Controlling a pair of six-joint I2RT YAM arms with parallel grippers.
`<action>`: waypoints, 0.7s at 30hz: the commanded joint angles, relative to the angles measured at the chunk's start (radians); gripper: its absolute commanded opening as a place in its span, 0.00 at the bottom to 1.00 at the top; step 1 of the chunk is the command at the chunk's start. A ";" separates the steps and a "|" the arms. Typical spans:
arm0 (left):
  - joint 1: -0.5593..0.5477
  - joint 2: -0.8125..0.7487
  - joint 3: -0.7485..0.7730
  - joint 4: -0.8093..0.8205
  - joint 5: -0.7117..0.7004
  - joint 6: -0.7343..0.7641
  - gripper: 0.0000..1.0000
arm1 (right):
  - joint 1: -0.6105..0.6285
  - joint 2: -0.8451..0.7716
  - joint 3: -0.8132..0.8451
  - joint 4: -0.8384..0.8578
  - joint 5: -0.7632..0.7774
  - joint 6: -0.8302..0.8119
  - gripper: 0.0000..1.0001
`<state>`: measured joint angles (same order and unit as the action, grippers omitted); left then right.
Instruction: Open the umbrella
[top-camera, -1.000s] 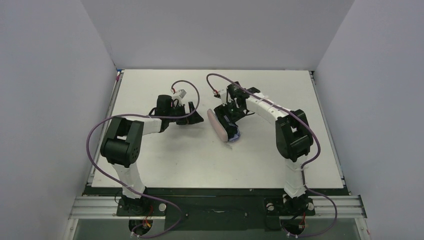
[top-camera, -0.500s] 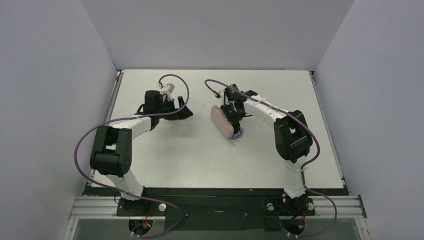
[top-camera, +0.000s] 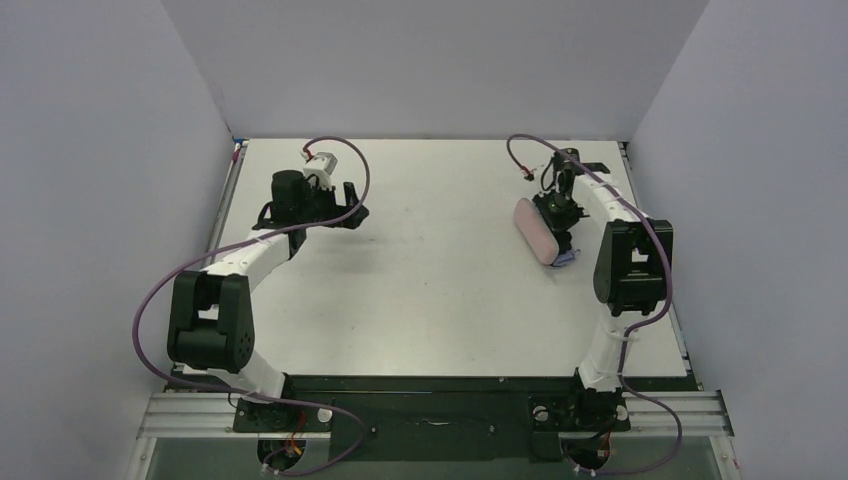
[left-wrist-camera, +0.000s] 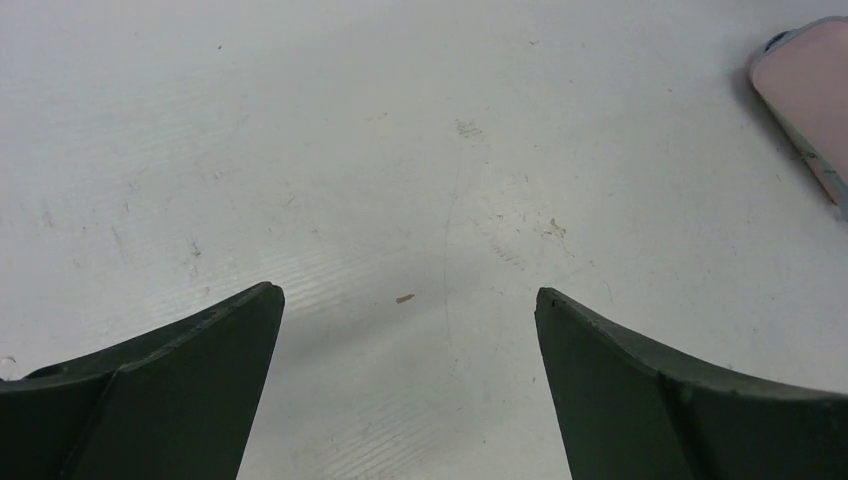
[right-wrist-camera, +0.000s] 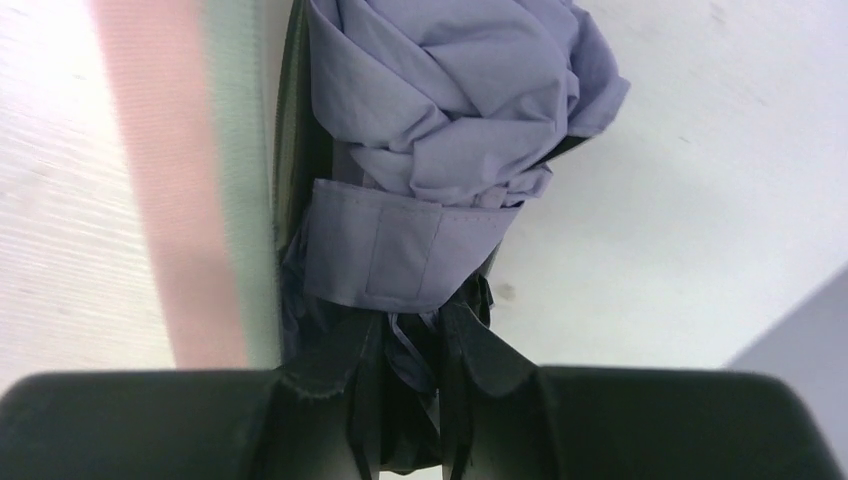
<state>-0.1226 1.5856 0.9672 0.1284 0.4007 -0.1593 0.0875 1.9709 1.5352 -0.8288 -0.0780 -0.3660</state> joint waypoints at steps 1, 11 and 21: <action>0.005 0.010 0.082 -0.046 0.038 0.075 0.97 | -0.071 -0.035 0.113 -0.090 -0.005 -0.163 0.00; 0.006 0.039 0.140 -0.055 0.058 0.090 0.97 | -0.140 -0.049 0.365 -0.150 -0.012 -0.189 0.00; 0.021 -0.037 0.136 0.026 0.081 0.108 0.97 | -0.098 -0.146 0.550 -0.168 -0.258 -0.101 0.00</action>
<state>-0.1158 1.6188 1.0630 0.0780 0.4465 -0.0811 -0.0471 1.9518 1.9892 -1.0157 -0.1711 -0.5209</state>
